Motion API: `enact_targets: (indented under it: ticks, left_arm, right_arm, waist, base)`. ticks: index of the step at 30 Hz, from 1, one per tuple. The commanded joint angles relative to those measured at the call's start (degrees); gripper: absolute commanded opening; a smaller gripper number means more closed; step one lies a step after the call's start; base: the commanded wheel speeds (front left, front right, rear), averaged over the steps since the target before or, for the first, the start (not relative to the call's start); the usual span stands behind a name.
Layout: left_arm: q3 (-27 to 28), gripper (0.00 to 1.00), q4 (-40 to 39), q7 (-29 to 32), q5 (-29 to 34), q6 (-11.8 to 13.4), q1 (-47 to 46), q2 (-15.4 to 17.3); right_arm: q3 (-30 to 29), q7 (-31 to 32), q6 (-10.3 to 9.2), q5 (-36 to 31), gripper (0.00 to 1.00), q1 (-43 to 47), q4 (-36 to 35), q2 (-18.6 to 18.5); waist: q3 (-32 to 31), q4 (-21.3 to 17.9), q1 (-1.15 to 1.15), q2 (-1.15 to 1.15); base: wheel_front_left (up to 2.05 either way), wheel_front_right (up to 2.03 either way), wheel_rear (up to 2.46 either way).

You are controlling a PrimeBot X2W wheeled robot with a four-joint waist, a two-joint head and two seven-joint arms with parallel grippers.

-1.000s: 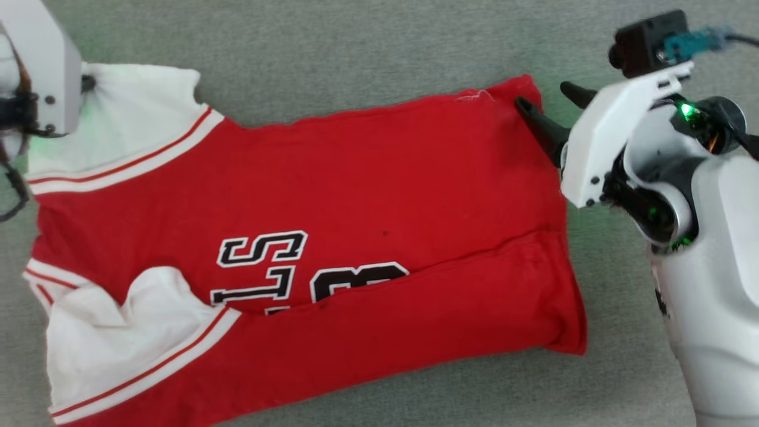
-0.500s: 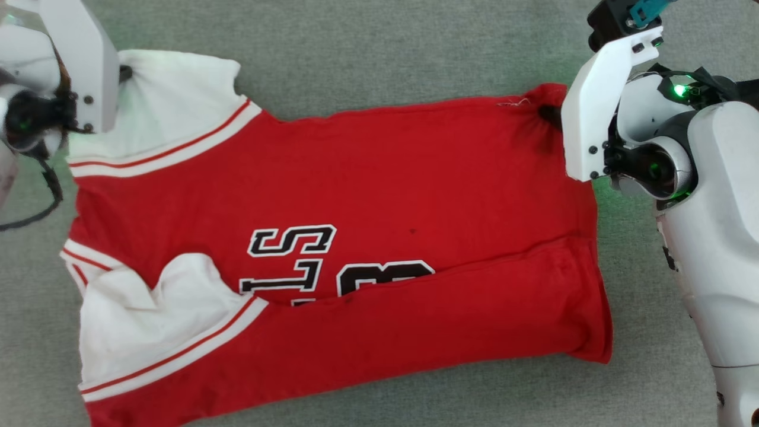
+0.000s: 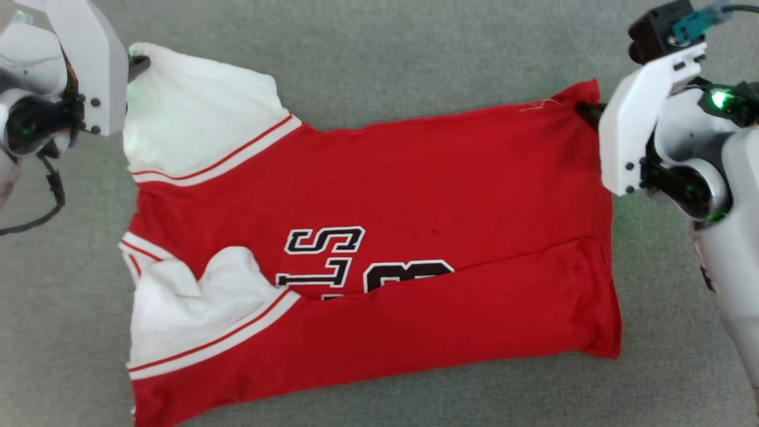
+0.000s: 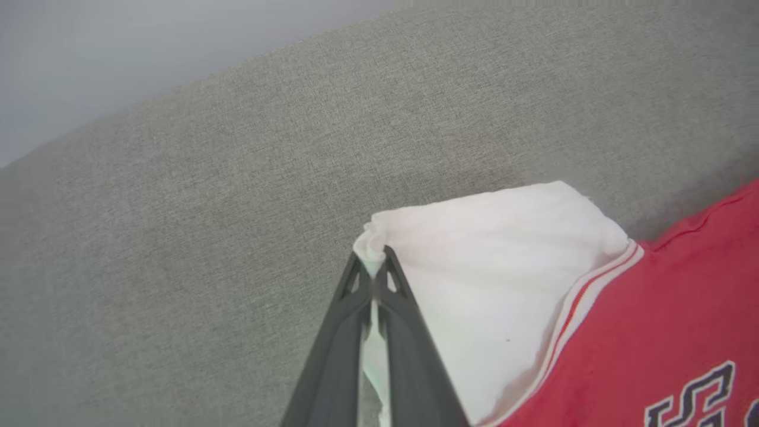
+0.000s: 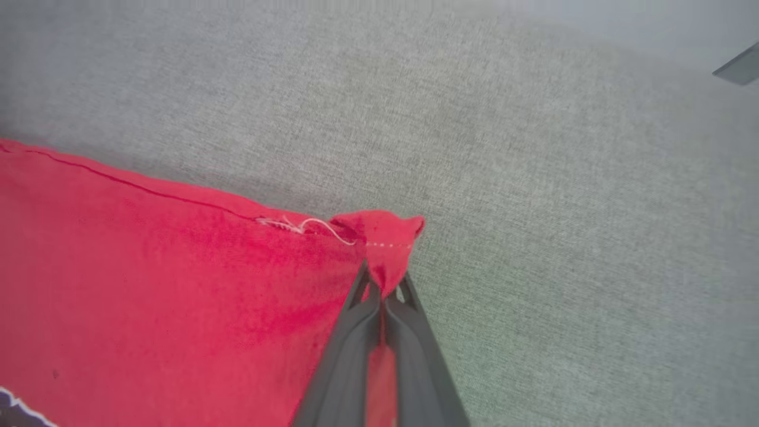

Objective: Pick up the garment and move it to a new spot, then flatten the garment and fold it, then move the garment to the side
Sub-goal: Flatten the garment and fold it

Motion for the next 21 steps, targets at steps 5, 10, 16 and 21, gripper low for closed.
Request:
enact_targets:
  ticks: [5, 10, 16, 21]
  left_arm:
    - [-0.6, 0.0, -5.2, -0.3, -0.9, -0.1, 1.8, 2.5]
    - [-1.0, 0.0, -13.4, 0.0, -1.2, 2.6, 4.8, 5.9]
    - [-1.8, 0.0, -29.4, 0.7, -2.1, 10.1, 10.7, 12.4]
    - [-3.3, 0.0, -43.3, 0.8, -3.0, 17.4, 16.7, 18.0]
  right_arm:
    - [0.6, 0.2, -0.09, 1.9, 0.0, 5.0, -6.5, -3.2]
    - [-0.6, 2.3, -0.09, 3.4, 0.0, 11.0, -13.3, -6.2]
    - [-4.5, 5.6, -0.09, 4.4, 0.0, 20.4, -21.1, -8.4]
    - [-9.2, 7.7, -0.09, 5.0, 0.0, 29.0, -25.5, -7.7]
  waist:
    - [-4.7, 3.2, 0.0, 0.0]
    - [-7.0, 4.6, 0.0, 0.0]
    - [-8.4, 5.9, 0.0, 0.0]
    - [-9.0, 6.4, 0.0, 0.0]
  base:
    - [0.0, 0.0, 0.0]
    - [0.0, 0.0, 0.0]
    - [0.0, 0.0, 0.0]
    - [0.0, 0.0, 0.0]
